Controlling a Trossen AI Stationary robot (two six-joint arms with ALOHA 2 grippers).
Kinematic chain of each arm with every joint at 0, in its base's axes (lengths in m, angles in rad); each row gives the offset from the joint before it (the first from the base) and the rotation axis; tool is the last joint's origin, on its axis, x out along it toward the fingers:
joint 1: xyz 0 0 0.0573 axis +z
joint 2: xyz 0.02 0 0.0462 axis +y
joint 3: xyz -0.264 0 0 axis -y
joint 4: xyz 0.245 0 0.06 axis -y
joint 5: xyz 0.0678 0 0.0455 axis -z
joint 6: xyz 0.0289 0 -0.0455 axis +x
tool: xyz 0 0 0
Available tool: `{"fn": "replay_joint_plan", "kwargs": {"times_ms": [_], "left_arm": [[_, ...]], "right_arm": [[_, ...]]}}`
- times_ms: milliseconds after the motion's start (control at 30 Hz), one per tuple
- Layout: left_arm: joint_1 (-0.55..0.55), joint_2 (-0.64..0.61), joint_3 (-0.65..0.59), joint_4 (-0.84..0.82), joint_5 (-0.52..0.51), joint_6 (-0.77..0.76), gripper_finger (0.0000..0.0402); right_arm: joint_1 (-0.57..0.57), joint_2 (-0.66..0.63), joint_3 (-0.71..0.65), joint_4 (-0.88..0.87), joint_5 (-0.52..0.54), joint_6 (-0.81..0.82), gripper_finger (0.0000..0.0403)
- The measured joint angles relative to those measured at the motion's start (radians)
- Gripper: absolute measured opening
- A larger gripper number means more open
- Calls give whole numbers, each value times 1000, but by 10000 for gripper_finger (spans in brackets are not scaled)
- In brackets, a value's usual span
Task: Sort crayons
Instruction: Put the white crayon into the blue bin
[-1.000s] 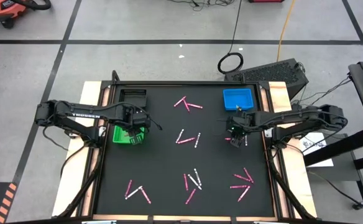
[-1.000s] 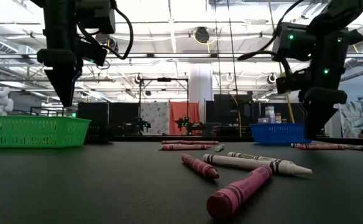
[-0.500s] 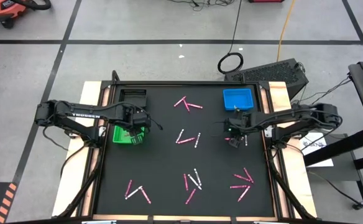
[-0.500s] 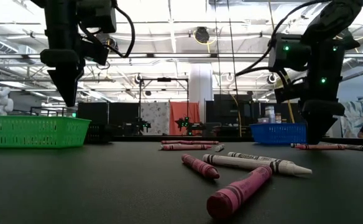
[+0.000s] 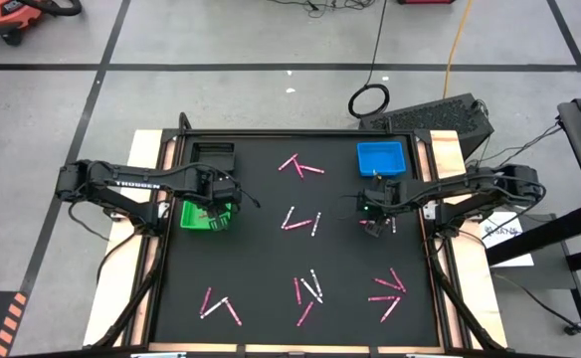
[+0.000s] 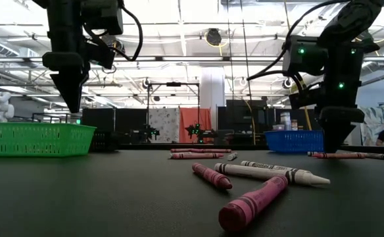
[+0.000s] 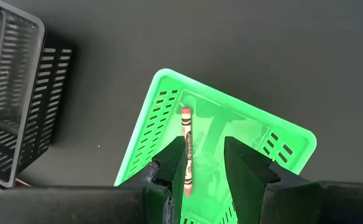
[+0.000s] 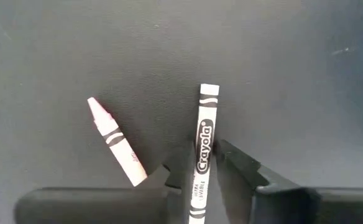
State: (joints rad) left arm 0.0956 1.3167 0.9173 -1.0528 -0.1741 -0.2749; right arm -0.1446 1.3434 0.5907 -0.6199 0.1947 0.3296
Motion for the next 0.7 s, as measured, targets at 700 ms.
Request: {"fn": "replay_joint_plan", "kwargs": {"times_ms": [700], "left_arm": [[0,0,0,-1,0,0,102]], "right_arm": [[-55,5,81,-42,-41,-102,3]]}}
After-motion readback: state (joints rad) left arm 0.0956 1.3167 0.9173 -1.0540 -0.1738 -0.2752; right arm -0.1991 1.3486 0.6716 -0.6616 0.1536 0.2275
